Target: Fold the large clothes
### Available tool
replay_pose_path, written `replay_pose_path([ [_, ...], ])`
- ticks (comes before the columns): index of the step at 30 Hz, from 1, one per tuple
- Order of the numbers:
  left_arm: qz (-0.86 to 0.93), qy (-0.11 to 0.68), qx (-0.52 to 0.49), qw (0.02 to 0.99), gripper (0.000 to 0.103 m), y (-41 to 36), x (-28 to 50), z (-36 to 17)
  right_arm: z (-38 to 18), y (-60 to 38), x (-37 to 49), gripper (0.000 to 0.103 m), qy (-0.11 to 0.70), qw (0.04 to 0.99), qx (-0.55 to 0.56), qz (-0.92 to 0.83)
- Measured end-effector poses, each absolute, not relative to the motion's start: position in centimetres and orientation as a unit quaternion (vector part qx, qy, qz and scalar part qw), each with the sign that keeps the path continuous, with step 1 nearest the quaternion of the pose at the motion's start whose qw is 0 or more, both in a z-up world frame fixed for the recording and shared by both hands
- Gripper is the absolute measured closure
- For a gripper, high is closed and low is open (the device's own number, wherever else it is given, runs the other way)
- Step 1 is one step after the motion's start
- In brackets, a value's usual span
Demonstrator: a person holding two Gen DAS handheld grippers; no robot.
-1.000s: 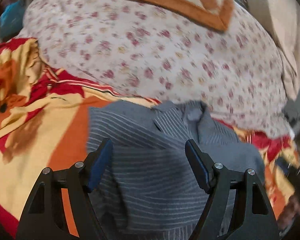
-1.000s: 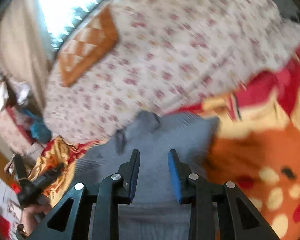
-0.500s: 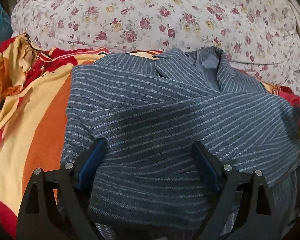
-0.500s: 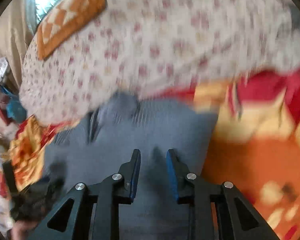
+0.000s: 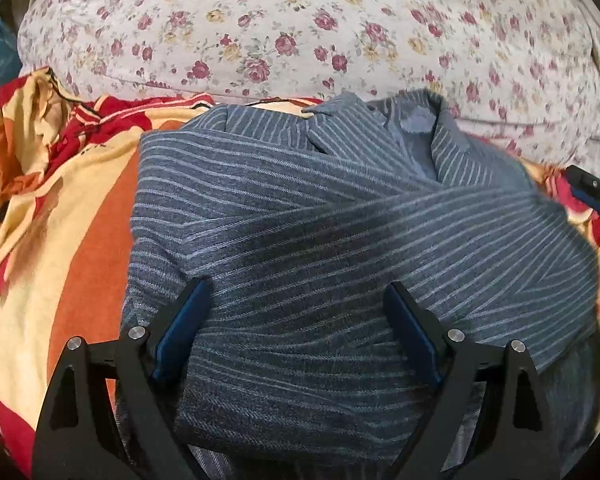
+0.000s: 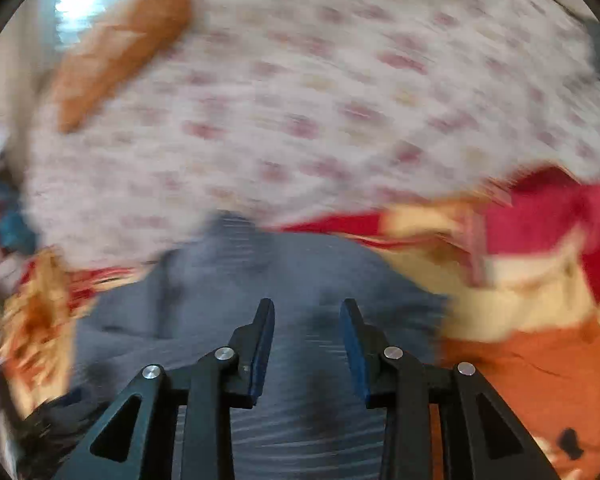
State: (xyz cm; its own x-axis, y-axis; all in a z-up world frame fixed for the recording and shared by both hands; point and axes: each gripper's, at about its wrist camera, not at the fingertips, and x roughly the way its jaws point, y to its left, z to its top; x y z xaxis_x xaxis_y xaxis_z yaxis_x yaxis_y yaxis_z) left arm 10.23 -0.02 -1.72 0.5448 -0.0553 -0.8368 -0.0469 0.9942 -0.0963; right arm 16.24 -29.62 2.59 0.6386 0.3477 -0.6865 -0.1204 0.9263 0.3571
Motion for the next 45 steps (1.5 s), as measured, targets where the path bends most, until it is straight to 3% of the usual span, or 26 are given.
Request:
replay_pose_path([
  [3,-0.003,0.473,-0.071,0.878,0.014,0.7,10.2,-1.6,1.9,-25.9,15.6,0.067,0.426,0.885,0.078,0.17],
  [6,0.007,0.476,-0.056,0.878,0.014,0.5,10.4,-2.0,-2.8,-23.5,16.5,0.061,0.516,0.843,0.021,0.15],
  [7,0.008,0.475,-0.052,0.878,0.014,0.3,10.3,-1.9,-2.6,-23.6,16.1,0.06,0.487,0.859,0.022,0.153],
  [10,0.009,0.466,-0.048,0.884,0.014,0.3,10.1,-1.3,-2.3,-23.9,16.5,0.058,0.507,0.847,0.033,0.156],
  [16,-0.015,0.366,-0.008,0.93,0.014,-1.2,8.1,2.5,0.8,-24.7,13.4,0.058,0.472,0.868,0.035,0.149],
  [21,-0.069,0.492,-0.073,0.865,0.014,-1.7,9.9,-2.0,0.7,-26.0,9.2,0.058,0.472,0.872,0.025,0.126],
  [24,-0.052,0.476,-0.018,0.878,0.013,-3.0,9.9,-2.1,-1.7,-26.0,8.7,0.055,0.485,0.865,0.001,0.127],
  [32,-0.075,0.487,-0.031,0.87,0.011,-1.9,9.9,-1.4,-0.6,-27.1,8.3,0.053,0.483,0.864,0.009,0.138],
  [39,-0.037,0.4,-0.027,0.916,0.011,5.2,1.2,6.0,3.3,-33.8,-3.3,0.05,0.43,0.885,0.117,0.133],
  [41,0.0,0.391,-0.013,0.92,0.011,6.9,-3.4,6.0,2.9,-35.2,-8.1,0.05,0.429,0.885,0.133,0.127],
  [45,-0.004,0.398,0.002,0.917,0.011,7.2,-10.4,3.9,0.9,-37.5,-16.7,0.038,0.437,0.868,0.214,0.096],
])
